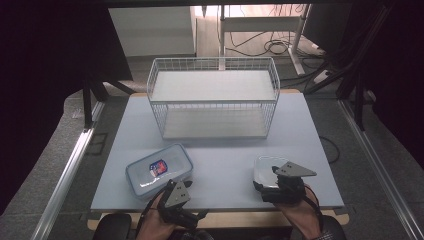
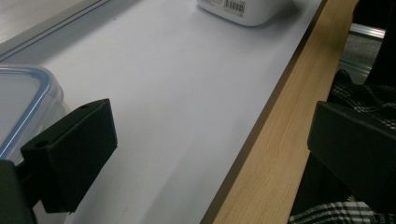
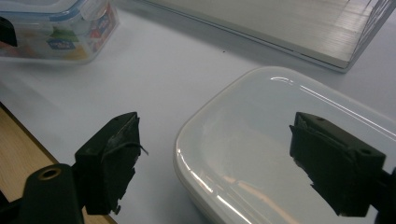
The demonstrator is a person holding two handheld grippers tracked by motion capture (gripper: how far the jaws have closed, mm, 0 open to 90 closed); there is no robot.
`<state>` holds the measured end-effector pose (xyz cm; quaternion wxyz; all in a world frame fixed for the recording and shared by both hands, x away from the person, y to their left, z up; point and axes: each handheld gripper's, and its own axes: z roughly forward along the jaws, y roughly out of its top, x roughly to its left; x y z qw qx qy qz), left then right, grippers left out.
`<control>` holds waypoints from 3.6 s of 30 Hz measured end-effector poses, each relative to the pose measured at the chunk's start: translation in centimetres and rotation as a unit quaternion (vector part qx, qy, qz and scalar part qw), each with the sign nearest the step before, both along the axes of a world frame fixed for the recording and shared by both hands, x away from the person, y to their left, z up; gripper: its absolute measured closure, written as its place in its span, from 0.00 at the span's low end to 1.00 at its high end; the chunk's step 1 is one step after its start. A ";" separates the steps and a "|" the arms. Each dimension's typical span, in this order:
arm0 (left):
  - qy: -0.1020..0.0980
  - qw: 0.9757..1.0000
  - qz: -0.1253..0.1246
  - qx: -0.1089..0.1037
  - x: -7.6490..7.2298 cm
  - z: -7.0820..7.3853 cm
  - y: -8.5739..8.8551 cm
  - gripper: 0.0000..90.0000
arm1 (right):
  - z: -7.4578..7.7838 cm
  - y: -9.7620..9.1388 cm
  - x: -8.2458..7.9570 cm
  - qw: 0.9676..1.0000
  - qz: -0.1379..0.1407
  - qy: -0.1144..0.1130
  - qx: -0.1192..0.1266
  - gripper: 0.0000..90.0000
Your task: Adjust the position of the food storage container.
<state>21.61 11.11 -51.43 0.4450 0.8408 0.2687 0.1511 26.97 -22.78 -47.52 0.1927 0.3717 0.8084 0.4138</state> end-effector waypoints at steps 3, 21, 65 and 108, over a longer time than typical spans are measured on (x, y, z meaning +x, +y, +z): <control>-0.002 1.000 -0.003 -0.004 -0.1 0.1 0.0 0.01 | 0.1 0.1 -0.1 1.000 0.000 0.005 -0.001 0.24; 0.011 0.999 0.018 -0.040 0.1 0.5 0.9 0.02 | 0.9 -0.4 -0.7 0.998 0.044 0.020 -0.040 0.81; 0.014 0.998 0.049 -0.028 0.3 0.5 1.5 0.04 | 0.8 -2.4 -0.3 0.995 0.066 0.066 -0.017 0.99; 0.011 0.998 0.061 -0.001 0.2 0.6 1.4 0.06 | 0.5 -5.8 8.2 0.996 -0.062 0.053 -0.046 0.99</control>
